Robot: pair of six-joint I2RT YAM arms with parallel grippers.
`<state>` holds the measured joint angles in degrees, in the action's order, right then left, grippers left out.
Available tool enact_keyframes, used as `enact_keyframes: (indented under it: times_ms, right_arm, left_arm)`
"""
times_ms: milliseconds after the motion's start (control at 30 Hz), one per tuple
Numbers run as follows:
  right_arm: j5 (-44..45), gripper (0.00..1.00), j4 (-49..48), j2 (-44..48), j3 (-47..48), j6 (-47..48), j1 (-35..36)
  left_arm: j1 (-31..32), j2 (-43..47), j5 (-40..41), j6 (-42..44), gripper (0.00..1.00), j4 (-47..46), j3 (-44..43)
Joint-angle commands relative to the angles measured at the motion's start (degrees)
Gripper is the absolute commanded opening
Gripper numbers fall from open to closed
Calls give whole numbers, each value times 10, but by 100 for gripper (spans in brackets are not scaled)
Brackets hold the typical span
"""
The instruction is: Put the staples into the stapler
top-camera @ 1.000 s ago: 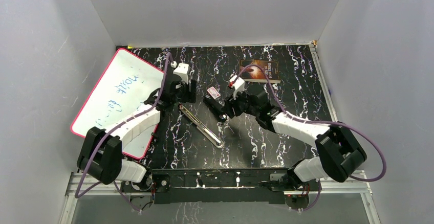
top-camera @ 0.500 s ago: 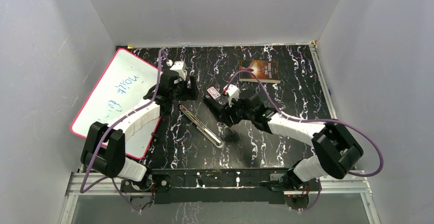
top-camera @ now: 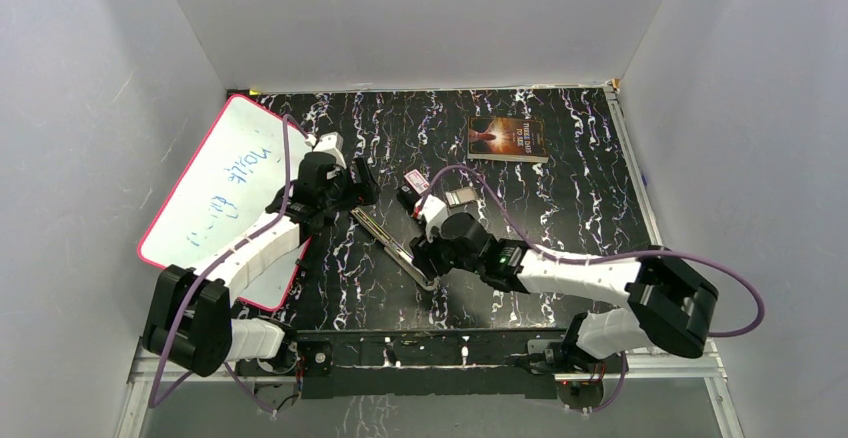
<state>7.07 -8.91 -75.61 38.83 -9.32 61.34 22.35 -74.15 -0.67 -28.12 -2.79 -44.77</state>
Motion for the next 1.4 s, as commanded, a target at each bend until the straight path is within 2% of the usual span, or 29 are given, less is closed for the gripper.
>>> enact_keyframes:
  times_ms: [0, 400, 800, 1067, 1367]
  right_arm:
    - [43, 62, -2, -31, 13, -46, 20]
    - [28, 59, -17, -107, -1, -76, 33]
    - [22, 26, -33, -129, -15, -69, 33]
    - [18, 0, -46, -122, -26, -67, 32]
    - [-17, 0, -82, -116, -46, -95, 15]
  left_arm:
    - [-3, 24, -14, -21, 86, -5, 17]
    - [-4, 27, -20, -32, 86, -13, 32]
    - [-8, 27, -11, -60, 86, -16, 56]
    - [-25, 31, -45, -106, 88, -39, 79]
    - [-30, 41, -111, -207, 95, -142, 150]
